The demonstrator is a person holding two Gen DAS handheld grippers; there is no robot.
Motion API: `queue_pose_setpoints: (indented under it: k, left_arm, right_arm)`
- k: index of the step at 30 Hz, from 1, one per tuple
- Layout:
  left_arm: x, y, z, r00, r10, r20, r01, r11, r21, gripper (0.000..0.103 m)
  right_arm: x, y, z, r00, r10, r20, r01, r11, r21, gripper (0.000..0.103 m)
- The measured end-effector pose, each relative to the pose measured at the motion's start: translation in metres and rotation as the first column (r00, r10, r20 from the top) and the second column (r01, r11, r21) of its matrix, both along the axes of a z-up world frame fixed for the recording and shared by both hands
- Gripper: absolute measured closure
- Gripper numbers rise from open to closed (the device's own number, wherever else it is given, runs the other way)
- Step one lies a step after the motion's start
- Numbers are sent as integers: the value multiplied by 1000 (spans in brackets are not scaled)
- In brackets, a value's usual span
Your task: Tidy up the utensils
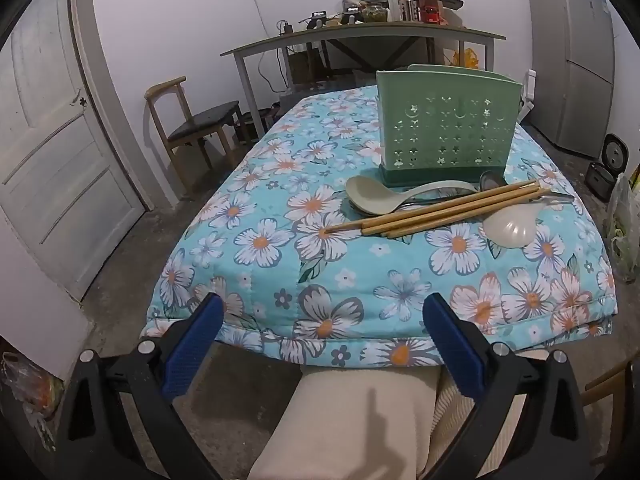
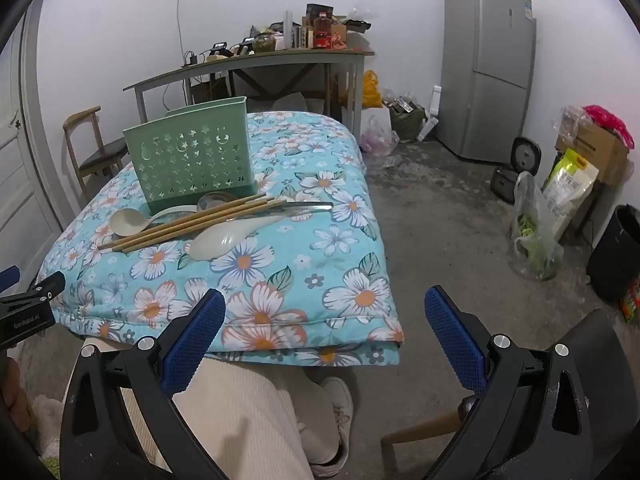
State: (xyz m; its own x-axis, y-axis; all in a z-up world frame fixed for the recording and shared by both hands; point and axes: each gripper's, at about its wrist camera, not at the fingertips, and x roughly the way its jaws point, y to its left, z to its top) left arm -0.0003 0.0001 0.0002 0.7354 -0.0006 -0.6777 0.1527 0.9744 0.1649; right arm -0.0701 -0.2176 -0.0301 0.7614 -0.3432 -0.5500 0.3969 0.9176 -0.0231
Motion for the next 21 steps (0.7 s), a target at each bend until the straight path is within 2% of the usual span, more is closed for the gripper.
queue_pose_setpoints:
  k: [21]
  left_arm:
    - [-1,-5,0,1000,-17,-13,17,1000,-6,5]
  right_arm:
    - [2,2,1,1000,0,4,0,1000,0,8]
